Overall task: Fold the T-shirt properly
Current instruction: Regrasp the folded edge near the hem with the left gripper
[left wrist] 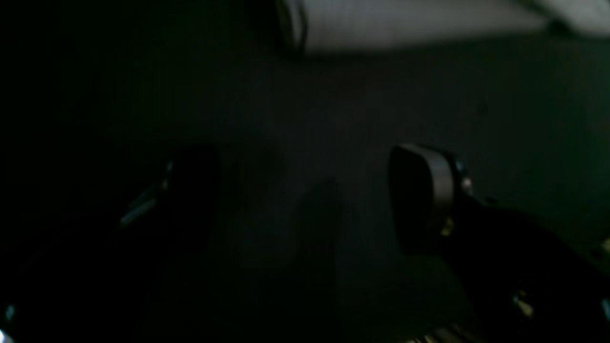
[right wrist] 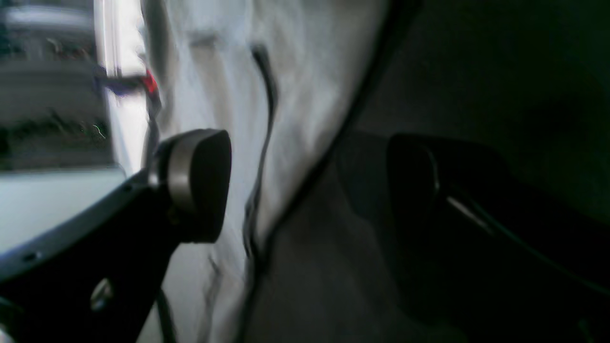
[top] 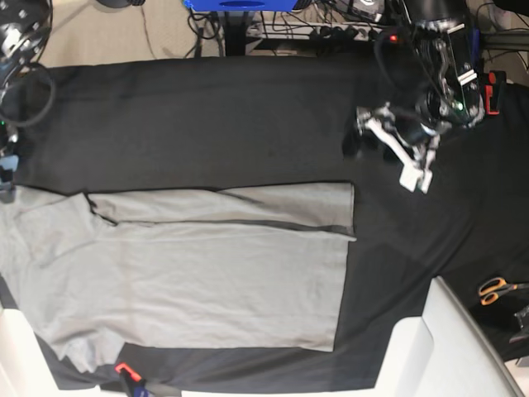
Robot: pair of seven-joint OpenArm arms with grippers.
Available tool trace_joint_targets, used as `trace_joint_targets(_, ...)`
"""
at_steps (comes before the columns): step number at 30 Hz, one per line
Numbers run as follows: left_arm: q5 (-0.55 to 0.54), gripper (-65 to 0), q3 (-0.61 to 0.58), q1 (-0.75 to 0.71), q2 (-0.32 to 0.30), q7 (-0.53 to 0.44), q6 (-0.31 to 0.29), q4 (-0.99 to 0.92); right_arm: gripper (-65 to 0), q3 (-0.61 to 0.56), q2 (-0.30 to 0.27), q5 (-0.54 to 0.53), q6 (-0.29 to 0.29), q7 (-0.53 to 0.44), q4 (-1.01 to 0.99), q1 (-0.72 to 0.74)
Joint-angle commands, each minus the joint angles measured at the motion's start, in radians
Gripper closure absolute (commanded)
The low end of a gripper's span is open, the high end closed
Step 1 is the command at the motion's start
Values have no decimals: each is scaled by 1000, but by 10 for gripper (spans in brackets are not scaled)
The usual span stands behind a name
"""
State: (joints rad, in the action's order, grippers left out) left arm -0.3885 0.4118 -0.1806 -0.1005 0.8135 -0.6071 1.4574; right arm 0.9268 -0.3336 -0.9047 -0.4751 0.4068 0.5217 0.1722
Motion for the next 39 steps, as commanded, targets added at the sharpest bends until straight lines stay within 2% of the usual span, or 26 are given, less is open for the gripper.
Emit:
trace_joint_targets(1,-19,-536,2,11,-6,-24,-12,18,-467,-1,-34,5,2,-38,-28,34)
trace_joint_targets(8,-19,-536,0,-3,14,-24,-14,18,-464,-39,-95,29,2,-174,-234,131)
trace_joint_targets(16,-19,-536,0,3,64,-24,-12,18,-447,-122,-78,68,2,-259,-240,157)
trace_joint_targets(17,-19,-536,0,0,64,-24,-12,18,-420,-122,-75,68,3,-268,-240,157)
trace_joint_targets(20,-19,-536,0,-4,63,-24,-12,18,-278,-122,-74,69,8,-279,-240,157)
trace_joint_targets(22,-19,-536,0,-4,61,-24,-12,18,-215,-124,-74,69,8,-279,-240,157)
trace_joint_targets(26,-19,-536,0,-4,61,-24,-10,16,-200,-124,-72,69,9,-279,-240,157)
trace_joint_targets(27,-19,-536,0,-4,63,-24,-10,15,-177,-124,-72,71,9,-279,-240,157)
trace_joint_targets(30,-19,-536,0,8,64,-24,-10,-14,-18,-124,-72,71,9,-277,-240,157)
trace_joint_targets(31,-19,-536,2,13,66,-24,-10,-28,0,-124,-72,71,9,-277,-240,157)
trace_joint_targets(33,-19,-535,2,34,78,-24,-10,-59,-17,-124,-75,71,9,-274,-240,157)
trace_joint_targets(36,-19,-535,3,66,95,-27,-9,-119,0,-124,-77,71,9,-273,-240,157)
trace_joint_targets(39,-19,-535,40,106,138,-27,-9,-182,0,-124,-77,71,9,-273,-240,157)
